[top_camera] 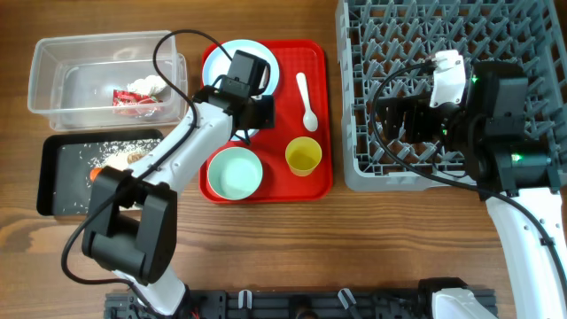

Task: Sort waste into correct bins and load items into the dishwasher rack
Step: 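Bring the emptied blue bowl back and set it on the red tray, then grasp the yellow cup with the left gripper and lift it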

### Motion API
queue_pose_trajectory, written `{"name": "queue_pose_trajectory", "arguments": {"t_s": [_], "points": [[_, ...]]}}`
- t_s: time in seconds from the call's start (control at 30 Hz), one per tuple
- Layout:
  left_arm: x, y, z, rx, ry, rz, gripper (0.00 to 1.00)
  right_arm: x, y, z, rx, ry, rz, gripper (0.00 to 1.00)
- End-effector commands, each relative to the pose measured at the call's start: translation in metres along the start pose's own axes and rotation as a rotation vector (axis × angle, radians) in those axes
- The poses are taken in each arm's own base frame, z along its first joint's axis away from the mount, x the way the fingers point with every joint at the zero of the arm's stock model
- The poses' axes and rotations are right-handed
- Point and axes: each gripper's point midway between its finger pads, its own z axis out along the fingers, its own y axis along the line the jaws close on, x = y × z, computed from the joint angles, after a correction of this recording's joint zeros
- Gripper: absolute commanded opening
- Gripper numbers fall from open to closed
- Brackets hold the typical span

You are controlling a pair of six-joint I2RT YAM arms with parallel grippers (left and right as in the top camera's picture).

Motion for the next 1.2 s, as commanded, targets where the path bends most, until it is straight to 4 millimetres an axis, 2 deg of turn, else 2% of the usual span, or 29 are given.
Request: {"name": "queue_pose_trajectory", "arguments": {"t_s": [0.0, 0.13, 0.2, 0.23, 0.3, 0.43, 0.57, 0.63, 0.73, 0.87, 0.97, 1.03, 1.17], "points": [[0.014, -0.008, 0.002, -0.004, 0.047, -0.018, 0.04, -0.004, 0.002, 0.000, -0.012, -0.007, 0.005, 1.00], [0.029, -0.019, 0.002, 0.006, 0.095, 0.007, 0.04, -0.005, 0.001, 0.001, -0.012, -0.009, 0.005, 1.00], [0.030, -0.023, 0.002, 0.010, 0.095, 0.016, 0.15, -0.005, 0.001, 0.002, -0.012, -0.009, 0.004, 1.00], [0.030, -0.024, 0.002, 0.011, 0.094, 0.017, 0.27, -0.005, 0.001, 0.003, -0.012, -0.007, 0.005, 1.00], [0.030, -0.024, 0.002, 0.012, 0.093, 0.017, 0.43, -0.005, 0.001, 0.004, -0.014, -0.008, 0.007, 1.00], [0.028, -0.019, 0.002, 0.006, 0.093, -0.019, 0.46, -0.011, 0.000, 0.004, -0.013, -0.029, 0.109, 1.00], [0.017, -0.006, -0.007, 0.026, 0.072, -0.097, 0.61, -0.018, 0.000, 0.004, -0.014, -0.056, 0.114, 1.00], [0.007, -0.002, -0.021, 0.088, 0.058, -0.138, 0.68, -0.019, 0.001, 0.003, -0.016, -0.063, 0.111, 1.00], [-0.009, -0.001, -0.052, 0.217, 0.034, -0.188, 0.69, -0.020, 0.003, 0.004, -0.025, -0.065, 0.106, 1.00], [-0.017, -0.020, -0.089, 0.376, -0.005, -0.109, 0.74, -0.024, 0.004, 0.004, -0.027, -0.081, 0.099, 1.00], [-0.001, -0.042, -0.095, 0.395, 0.024, -0.005, 0.72, -0.026, 0.004, 0.003, -0.028, -0.089, 0.097, 1.00], [0.017, -0.053, -0.084, 0.346, 0.072, 0.060, 0.71, -0.027, 0.004, 0.003, -0.028, -0.094, 0.095, 1.00], [0.048, -0.057, -0.057, 0.199, 0.165, 0.132, 0.70, -0.027, 0.003, 0.003, -0.020, -0.092, 0.096, 1.00]]}}
